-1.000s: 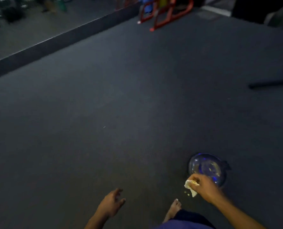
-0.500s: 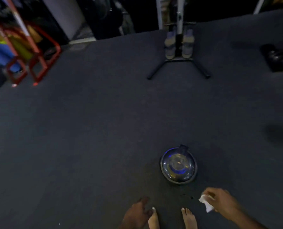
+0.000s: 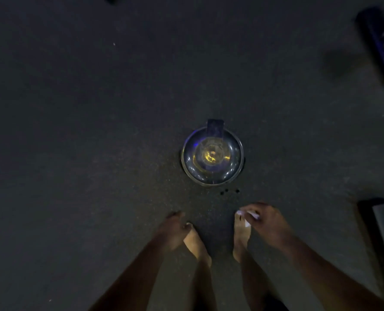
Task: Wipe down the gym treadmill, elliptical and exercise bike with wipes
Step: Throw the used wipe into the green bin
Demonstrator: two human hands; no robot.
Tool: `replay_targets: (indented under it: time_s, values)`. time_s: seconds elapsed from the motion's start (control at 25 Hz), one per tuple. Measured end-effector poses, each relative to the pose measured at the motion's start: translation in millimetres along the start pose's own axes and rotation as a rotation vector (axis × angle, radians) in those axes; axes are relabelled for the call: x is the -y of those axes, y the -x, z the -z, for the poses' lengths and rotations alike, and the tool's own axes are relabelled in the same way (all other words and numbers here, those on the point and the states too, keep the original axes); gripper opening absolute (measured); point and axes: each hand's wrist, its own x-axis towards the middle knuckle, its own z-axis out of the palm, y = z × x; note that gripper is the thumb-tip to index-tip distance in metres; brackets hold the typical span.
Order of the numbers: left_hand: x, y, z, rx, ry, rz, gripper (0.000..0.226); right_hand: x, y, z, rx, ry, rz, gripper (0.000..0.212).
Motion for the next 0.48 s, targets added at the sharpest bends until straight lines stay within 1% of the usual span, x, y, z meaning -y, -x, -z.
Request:
replay_targets:
  time_s: [0.08, 0.16, 0.24, 0.28, 0.36, 0.48]
  values:
    - [6, -64, -9, -0.015, 0.151, 0.058, 0.070, -19, -35, -21, 0.047, 0.013, -0.008, 0.015]
    - [-17, -101, -2, -0.078, 0.298, 0.135, 0.076, -33, -67, -33, 0.092, 0.064, 0.001, 0.022]
    - [-38, -131, 2, -0.040, 0.482, 0.224, 0.082, -46, -94, -42, 0.128, 0.129, -0.018, 0.024]
    - [-49, -144, 2, -0.022, 0.563, 0.245, 0.079, -52, -104, -45, 0.130, 0.144, -0.034, 0.024]
    - [-60, -165, -1, -0.018, 0.715, 0.250, 0.060, -61, -116, -49, 0.120, 0.131, -0.031, 0.021]
    - [-66, -170, -3, -0.078, 0.939, 0.292, 0.037, -63, -116, -54, 0.156, 0.140, -0.046, 0.015]
